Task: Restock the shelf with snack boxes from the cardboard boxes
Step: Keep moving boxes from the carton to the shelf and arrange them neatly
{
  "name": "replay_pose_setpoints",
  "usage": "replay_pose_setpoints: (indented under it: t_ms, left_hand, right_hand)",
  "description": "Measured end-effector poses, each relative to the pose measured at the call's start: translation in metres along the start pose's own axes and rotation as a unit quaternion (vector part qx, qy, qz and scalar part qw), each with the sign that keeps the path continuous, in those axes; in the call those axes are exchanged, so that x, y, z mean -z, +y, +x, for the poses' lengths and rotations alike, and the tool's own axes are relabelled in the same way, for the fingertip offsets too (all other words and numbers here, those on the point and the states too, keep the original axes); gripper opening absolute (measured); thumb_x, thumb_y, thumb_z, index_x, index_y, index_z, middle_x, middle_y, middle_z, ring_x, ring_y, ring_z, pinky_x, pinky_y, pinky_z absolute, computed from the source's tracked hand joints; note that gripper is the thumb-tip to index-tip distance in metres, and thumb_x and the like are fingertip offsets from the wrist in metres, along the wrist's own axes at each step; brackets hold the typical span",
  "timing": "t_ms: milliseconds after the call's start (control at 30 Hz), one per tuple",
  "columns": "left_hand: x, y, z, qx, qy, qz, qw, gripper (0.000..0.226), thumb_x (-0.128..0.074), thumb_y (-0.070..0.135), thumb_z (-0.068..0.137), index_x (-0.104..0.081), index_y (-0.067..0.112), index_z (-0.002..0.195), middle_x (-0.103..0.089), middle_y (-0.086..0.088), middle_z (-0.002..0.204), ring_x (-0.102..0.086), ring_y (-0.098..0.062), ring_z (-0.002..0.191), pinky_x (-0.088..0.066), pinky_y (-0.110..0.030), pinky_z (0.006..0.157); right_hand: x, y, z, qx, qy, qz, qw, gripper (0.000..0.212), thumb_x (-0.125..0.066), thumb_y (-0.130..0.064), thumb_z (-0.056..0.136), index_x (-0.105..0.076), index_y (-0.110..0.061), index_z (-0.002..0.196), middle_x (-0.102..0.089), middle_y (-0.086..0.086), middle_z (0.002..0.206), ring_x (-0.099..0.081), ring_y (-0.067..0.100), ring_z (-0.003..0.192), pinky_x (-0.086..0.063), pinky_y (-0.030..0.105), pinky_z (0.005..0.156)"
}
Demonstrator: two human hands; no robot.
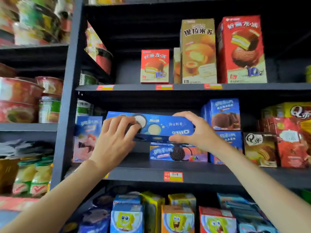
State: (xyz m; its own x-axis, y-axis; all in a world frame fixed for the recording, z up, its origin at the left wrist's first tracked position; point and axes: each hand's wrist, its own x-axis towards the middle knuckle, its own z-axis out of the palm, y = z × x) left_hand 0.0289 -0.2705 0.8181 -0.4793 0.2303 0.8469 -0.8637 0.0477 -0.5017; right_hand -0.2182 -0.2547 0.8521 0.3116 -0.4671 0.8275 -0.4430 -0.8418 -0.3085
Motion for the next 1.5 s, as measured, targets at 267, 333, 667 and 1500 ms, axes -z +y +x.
replay_pose_setpoints:
  t_ms: [267, 333, 667, 1500]
  left_hand:
    - [-0.032, -0.016, 0.040, 0.196, -0.286, -0.248, 0.904, 0.074, -0.051, 0.052, 0.068, -0.047, 0.014, 0.133, -0.053, -0.007, 0.122, -0.053, -0.029, 0.113, -0.038, -0.051, 0.099]
    - [-0.042, -0.017, 0.052, 0.190, -0.338, -0.280, 0.878, 0.084, -0.051, 0.060, 0.070, -0.040, 0.013, 0.139, -0.049, -0.007, 0.128, -0.049, -0.026, 0.119, -0.037, -0.046, 0.103]
    - [-0.097, 0.001, 0.077, 0.312, -0.293, -0.319, 0.846, 0.050, -0.063, 0.023, 0.087, -0.046, 0.015, 0.134, -0.041, -0.013, 0.135, -0.039, -0.031, 0.127, -0.030, -0.035, 0.108]
    - [-0.107, 0.051, 0.019, 0.539, -0.365, -0.439, 0.619, 0.080, -0.062, -0.002, 0.082, -0.022, 0.025, 0.146, -0.050, -0.006, 0.097, -0.057, -0.027, 0.101, -0.050, -0.040, 0.087]
  right_hand:
    - [0.017, 0.045, 0.027, 0.104, 0.093, -0.304, 0.942, 0.088, -0.086, -0.029, 0.060, -0.042, -0.011, 0.133, -0.040, 0.007, 0.132, -0.040, 0.024, 0.117, -0.036, 0.038, 0.099]
    - [0.024, 0.053, 0.033, 0.155, 0.137, -0.445, 0.871, 0.092, -0.086, -0.026, 0.058, -0.040, -0.008, 0.136, -0.043, 0.014, 0.131, -0.038, 0.028, 0.115, -0.036, 0.047, 0.096]
    - [0.031, 0.085, 0.059, 0.217, 0.034, -0.584, 0.781, 0.067, -0.082, -0.001, 0.052, -0.061, -0.002, 0.116, -0.066, 0.013, 0.106, -0.063, 0.034, 0.090, -0.055, 0.038, 0.078]
    - [0.025, 0.096, 0.081, 0.042, -0.133, -0.634, 0.760, 0.049, -0.057, -0.018, 0.091, -0.037, -0.009, 0.134, -0.054, 0.011, 0.124, -0.048, 0.029, 0.119, -0.010, 0.043, 0.116]
